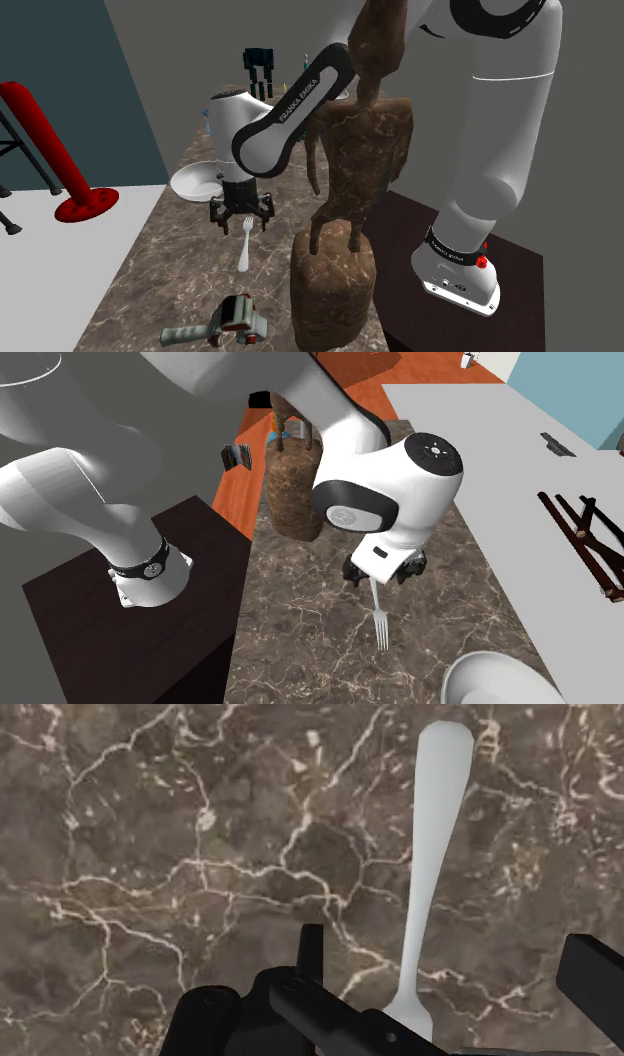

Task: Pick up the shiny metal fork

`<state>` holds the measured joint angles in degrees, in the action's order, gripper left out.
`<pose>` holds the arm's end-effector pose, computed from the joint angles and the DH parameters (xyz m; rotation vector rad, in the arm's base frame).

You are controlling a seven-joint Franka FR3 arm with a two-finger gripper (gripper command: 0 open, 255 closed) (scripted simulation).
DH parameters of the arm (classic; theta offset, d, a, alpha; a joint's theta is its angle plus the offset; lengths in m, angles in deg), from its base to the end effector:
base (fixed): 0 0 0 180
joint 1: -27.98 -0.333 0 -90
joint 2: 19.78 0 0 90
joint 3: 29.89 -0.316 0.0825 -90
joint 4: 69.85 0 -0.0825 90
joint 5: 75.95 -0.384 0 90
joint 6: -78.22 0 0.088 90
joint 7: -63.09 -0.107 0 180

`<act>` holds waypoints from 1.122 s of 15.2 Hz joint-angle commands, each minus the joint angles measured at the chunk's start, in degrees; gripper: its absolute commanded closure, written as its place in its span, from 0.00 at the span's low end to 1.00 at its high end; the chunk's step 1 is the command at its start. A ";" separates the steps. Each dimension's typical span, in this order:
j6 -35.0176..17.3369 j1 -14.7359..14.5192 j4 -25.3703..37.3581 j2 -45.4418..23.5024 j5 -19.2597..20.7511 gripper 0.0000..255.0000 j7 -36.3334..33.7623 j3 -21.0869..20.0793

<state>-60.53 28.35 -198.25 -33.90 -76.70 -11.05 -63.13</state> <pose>0.4531 0.2934 0.2738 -2.8621 1.1141 0.2007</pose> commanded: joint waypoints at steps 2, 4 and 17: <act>-2.11 -1.03 0.41 -2.80 1.88 0.00 -1.80 0.90; -3.45 -1.48 0.29 -4.15 2.83 0.00 -2.30 1.45; -4.98 -2.09 0.38 -5.95 4.05 1.00 -2.92 2.24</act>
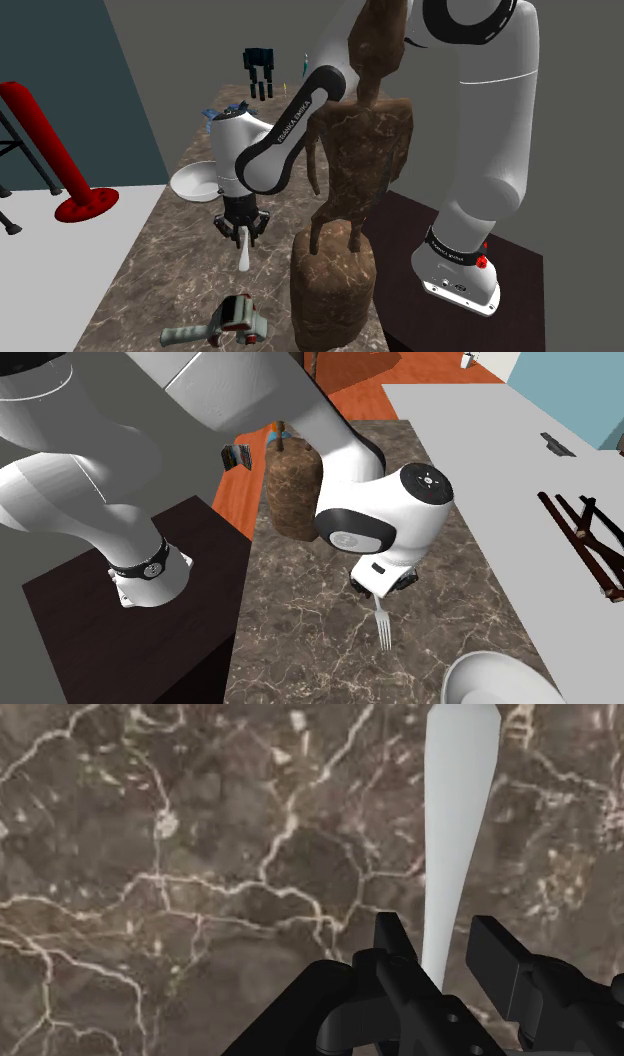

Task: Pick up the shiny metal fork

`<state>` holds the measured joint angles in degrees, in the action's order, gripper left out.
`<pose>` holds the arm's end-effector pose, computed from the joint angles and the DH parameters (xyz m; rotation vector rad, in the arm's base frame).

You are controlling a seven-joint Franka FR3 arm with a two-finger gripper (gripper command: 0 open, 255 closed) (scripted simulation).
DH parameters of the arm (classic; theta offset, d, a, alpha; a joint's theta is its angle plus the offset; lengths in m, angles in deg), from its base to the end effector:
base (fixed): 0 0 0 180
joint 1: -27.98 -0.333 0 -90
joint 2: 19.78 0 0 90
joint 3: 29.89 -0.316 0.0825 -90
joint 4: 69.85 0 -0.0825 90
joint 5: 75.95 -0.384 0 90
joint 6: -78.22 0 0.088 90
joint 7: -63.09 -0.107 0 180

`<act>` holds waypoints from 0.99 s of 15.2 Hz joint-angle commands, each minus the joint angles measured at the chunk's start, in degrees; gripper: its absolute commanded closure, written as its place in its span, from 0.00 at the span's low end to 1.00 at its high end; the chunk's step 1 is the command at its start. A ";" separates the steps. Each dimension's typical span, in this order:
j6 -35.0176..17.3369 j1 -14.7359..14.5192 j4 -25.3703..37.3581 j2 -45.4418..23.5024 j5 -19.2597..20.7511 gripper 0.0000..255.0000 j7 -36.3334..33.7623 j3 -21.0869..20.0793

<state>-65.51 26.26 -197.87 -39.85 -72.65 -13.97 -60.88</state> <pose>0.4559 0.2971 0.2327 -2.8563 1.1273 0.2023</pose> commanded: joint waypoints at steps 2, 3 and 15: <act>0.48 0.24 -0.15 0.72 -0.47 1.00 0.21 -0.33; 1.14 0.49 -0.11 1.40 -0.94 1.00 0.47 -0.63; 9.46 2.74 1.32 9.22 -6.34 1.00 3.31 -3.26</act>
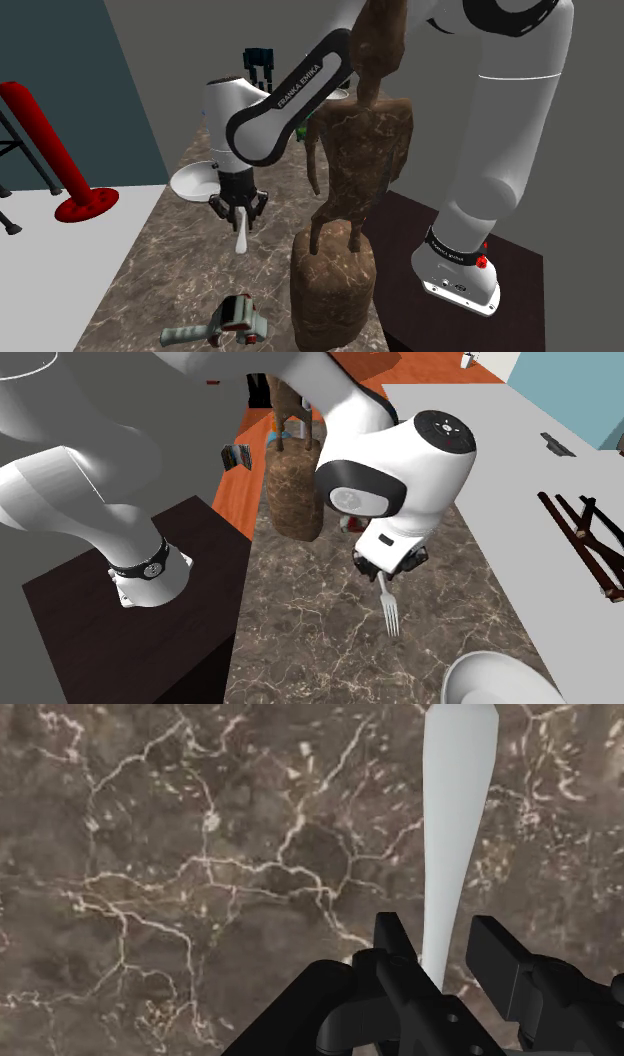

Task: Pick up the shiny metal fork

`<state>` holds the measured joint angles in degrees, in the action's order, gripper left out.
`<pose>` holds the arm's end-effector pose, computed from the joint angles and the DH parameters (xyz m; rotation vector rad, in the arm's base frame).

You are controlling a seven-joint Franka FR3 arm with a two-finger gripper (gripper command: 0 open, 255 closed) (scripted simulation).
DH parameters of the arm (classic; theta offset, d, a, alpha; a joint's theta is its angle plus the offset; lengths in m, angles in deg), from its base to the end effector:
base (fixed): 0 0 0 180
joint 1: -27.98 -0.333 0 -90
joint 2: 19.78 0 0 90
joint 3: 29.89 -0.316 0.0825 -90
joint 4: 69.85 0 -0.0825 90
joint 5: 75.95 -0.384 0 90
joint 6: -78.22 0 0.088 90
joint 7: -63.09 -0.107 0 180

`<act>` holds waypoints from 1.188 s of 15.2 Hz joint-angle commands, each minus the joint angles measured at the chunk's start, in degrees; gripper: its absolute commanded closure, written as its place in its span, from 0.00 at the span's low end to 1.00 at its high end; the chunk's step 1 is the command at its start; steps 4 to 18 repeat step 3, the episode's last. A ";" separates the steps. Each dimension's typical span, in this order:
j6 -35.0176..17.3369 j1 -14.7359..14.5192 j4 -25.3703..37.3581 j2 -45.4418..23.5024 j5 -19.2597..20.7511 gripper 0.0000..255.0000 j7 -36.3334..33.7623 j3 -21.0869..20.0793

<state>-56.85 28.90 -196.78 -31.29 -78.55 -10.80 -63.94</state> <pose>0.4555 0.2963 0.3002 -2.8562 1.1275 0.2017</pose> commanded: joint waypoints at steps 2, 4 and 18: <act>1.64 0.25 0.45 1.36 -0.92 1.00 0.39 -0.34; 1.64 0.24 0.46 1.36 -0.91 1.00 0.38 -0.34; 1.64 0.24 0.46 1.36 -0.91 1.00 0.38 -0.34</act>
